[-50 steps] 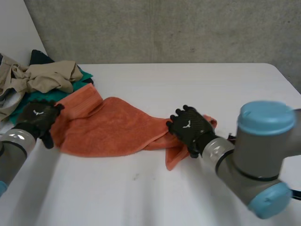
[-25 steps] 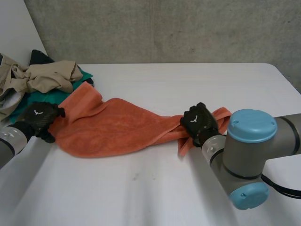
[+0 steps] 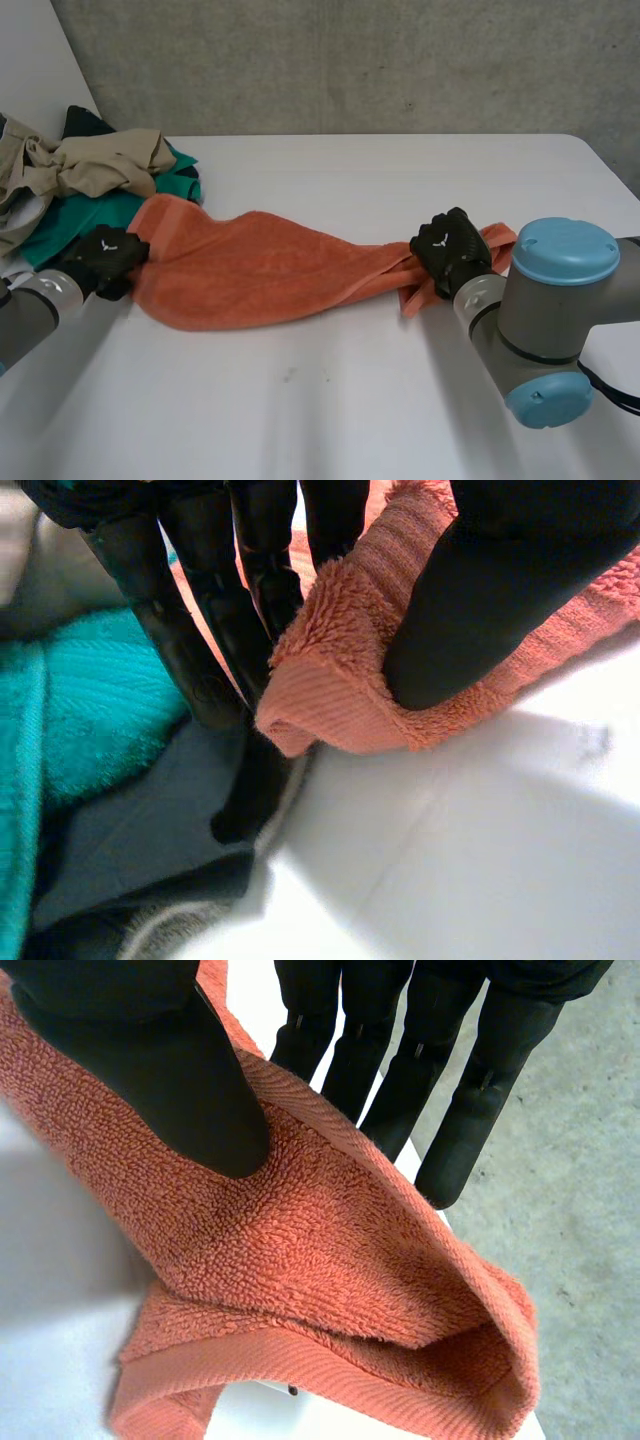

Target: Fold the laundry.

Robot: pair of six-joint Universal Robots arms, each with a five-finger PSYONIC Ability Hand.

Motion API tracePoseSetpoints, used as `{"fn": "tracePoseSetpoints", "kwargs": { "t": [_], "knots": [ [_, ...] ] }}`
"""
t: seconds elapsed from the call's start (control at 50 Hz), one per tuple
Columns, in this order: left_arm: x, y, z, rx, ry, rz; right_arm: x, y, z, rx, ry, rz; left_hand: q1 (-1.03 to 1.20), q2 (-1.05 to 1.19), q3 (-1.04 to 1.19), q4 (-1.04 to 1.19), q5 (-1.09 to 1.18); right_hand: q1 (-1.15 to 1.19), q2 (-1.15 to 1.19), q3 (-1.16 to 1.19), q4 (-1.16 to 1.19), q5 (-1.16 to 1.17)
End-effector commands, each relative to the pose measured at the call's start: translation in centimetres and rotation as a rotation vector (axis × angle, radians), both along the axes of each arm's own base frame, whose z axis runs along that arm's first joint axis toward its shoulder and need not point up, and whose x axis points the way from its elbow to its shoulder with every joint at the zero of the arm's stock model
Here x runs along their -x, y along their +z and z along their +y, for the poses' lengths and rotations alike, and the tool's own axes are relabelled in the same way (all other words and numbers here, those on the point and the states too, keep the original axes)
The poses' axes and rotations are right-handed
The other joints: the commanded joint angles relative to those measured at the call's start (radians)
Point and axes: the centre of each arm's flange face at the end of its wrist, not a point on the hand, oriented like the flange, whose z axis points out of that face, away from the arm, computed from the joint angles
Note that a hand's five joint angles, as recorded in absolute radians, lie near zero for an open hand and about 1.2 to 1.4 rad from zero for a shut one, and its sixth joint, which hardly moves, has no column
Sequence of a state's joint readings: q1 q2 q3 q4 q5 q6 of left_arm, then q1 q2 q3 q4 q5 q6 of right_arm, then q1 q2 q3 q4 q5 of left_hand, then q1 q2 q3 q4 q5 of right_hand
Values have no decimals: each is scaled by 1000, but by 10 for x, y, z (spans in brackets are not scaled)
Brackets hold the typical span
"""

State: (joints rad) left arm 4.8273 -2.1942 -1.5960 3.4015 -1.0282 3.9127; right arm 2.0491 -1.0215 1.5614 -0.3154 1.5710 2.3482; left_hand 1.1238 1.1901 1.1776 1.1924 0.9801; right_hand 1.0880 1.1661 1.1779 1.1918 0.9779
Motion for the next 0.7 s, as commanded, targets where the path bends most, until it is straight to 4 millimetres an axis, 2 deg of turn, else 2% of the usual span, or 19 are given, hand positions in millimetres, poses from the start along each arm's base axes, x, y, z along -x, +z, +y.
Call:
{"fn": "tracePoseSetpoints", "kwargs": {
  "t": [0.02,0.04,0.06,0.08,0.14,0.16,0.24,0.28,0.34,0.42,0.44,0.46,0.52,0.56,0.58,0.64,0.66,0.68,0.7],
  "knots": [
    [12,67,11,104,16,87,19,47,-9,47,-86,-60,273,206,219,204,242,308,230,218,204,244],
    [14,79,15,117,18,113,24,57,-8,50,-97,-65,273,206,219,204,242,308,230,218,204,244],
    [16,89,20,125,21,141,31,78,-6,51,-116,-75,273,206,219,204,242,308,230,218,204,244],
    [19,112,28,152,23,196,36,89,-7,50,-127,-78,273,206,219,204,242,308,230,218,204,244],
    [22,144,41,190,27,276,55,115,-9,4,-178,-64,273,206,219,204,242,308,230,218,204,244],
    [22,165,52,214,34,324,60,121,-11,-8,-192,-62,273,206,219,204,242,308,230,218,204,244],
    [24,202,80,246,38,402,84,154,-17,-41,-254,-59,273,206,219,204,242,308,230,218,204,244],
    [24,209,88,249,40,414,92,165,-16,-55,-267,-59,273,206,219,204,242,308,230,218,204,244],
    [23,205,93,194,58,420,107,174,-16,-110,-278,-44,273,206,219,204,242,308,230,218,204,244],
    [27,181,90,78,110,408,116,165,-18,-210,-262,-32,273,206,219,204,242,308,230,218,204,244],
    [30,174,87,51,114,406,117,154,-23,-249,-258,-21,273,206,219,204,242,308,230,218,204,244],
    [40,157,83,-5,108,395,117,146,-27,-271,-257,-16,273,206,219,204,242,308,230,218,204,244],
    [65,130,71,-82,89,365,112,125,-46,-290,-255,-37,273,206,219,204,242,308,230,218,204,244],
    [75,120,61,-96,92,345,111,121,-59,-249,-262,-65,273,206,219,204,242,308,230,218,204,244],
    [78,115,54,-96,97,336,110,121,-74,-176,-277,-112,273,206,219,204,242,308,230,218,204,244],
    [94,120,21,-20,113,330,109,125,-95,-48,-291,-188,273,206,219,204,242,308,230,218,204,244],
    [97,125,15,4,115,341,109,134,-108,65,-295,-235,273,206,219,204,242,308,230,218,204,244],
    [103,140,0,71,114,365,109,141,-114,130,-295,-261,273,206,219,204,242,308,230,218,204,244],
    [105,148,-5,104,115,378,109,147,-119,193,-295,-287,273,206,219,204,242,308,230,218,204,244]
  ]
}}
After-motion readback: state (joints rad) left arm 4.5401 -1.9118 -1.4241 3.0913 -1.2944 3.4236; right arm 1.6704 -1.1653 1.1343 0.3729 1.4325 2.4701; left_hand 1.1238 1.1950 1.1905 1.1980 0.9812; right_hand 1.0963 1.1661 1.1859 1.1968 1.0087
